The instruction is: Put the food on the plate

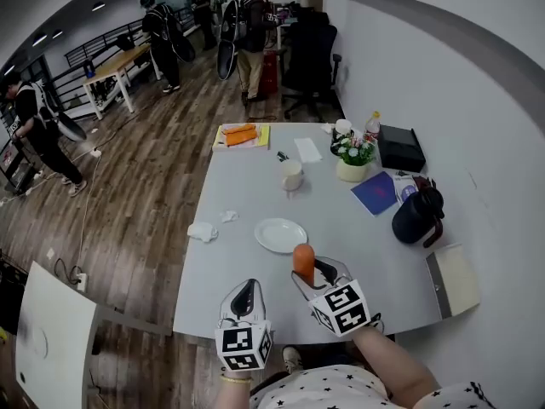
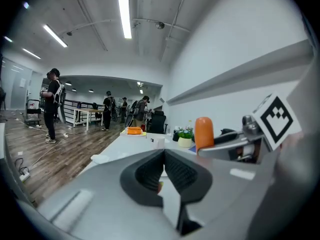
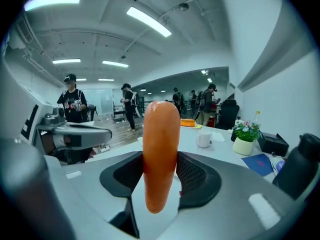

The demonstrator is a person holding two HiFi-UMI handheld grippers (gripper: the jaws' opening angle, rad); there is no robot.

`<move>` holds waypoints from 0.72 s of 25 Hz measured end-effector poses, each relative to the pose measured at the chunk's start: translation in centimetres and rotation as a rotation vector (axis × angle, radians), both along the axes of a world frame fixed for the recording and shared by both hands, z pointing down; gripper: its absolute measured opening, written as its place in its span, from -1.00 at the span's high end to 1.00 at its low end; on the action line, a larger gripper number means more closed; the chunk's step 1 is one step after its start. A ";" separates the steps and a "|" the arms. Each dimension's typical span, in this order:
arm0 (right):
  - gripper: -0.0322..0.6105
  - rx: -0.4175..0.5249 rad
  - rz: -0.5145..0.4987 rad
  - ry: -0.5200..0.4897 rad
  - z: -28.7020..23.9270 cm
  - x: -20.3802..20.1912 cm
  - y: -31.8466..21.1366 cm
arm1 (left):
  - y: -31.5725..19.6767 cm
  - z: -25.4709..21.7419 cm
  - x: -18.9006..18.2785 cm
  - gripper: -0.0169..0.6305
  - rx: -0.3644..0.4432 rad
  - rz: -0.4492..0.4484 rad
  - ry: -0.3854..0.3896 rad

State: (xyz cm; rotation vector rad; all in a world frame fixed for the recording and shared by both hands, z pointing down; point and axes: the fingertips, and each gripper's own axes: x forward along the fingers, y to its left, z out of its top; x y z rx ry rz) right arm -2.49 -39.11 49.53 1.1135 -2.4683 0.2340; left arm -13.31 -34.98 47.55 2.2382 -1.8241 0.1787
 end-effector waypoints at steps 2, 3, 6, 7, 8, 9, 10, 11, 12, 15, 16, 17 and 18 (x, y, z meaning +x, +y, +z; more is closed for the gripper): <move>0.25 -0.045 -0.072 0.094 1.6 -0.6 -3.2 | -2.1 0.5 -0.1 0.92 -0.013 -0.003 0.003; 0.25 -0.072 -0.112 0.149 2.5 -1.0 -4.8 | -3.1 0.8 -0.2 0.92 -0.018 -0.003 0.003; 0.25 -0.143 -0.233 0.343 5.5 -2.7 -9.4 | -5.2 1.7 -0.5 0.92 -0.040 -0.011 -0.001; 0.26 -0.167 -0.270 0.413 6.7 -3.4 -10.7 | -5.6 1.9 -0.7 0.92 -0.049 -0.015 -0.003; 0.26 -0.192 -0.302 0.479 7.9 -4.1 -11.9 | -6.0 2.2 -0.9 0.92 -0.058 -0.020 -0.005; 0.26 -0.216 -0.329 0.542 9.1 -4.8 -13.0 | -6.3 2.4 -1.1 0.92 -0.066 -0.024 -0.008; 0.26 -0.240 -0.352 0.602 10.2 -5.3 -13.9 | -6.6 2.7 -1.2 0.92 -0.074 -0.028 -0.010; 0.26 -0.265 -0.371 0.657 11.4 -5.6 -14.6 | -6.7 3.0 -1.3 0.92 -0.081 -0.032 -0.011; 0.26 -0.291 -0.389 0.708 12.5 -5.9 -15.1 | -6.8 3.2 -1.4 0.92 -0.087 -0.037 -0.011; 0.26 -0.374 -0.429 0.821 15.2 -6.5 -16.2 | -7.1 3.8 -1.8 0.92 -0.103 -0.053 -0.013; 0.26 -0.398 -0.437 0.844 15.9 -6.8 -16.5 | -7.1 3.9 -2.0 0.92 -0.108 -0.059 -0.013; 0.26 -0.420 -0.442 0.861 16.5 -7.0 -16.7 | -7.2 4.0 -2.2 0.92 -0.112 -0.063 -0.013; 0.26 -0.441 -0.448 0.874 17.0 -7.1 -16.8 | -7.2 4.0 -2.3 0.92 -0.115 -0.066 -0.014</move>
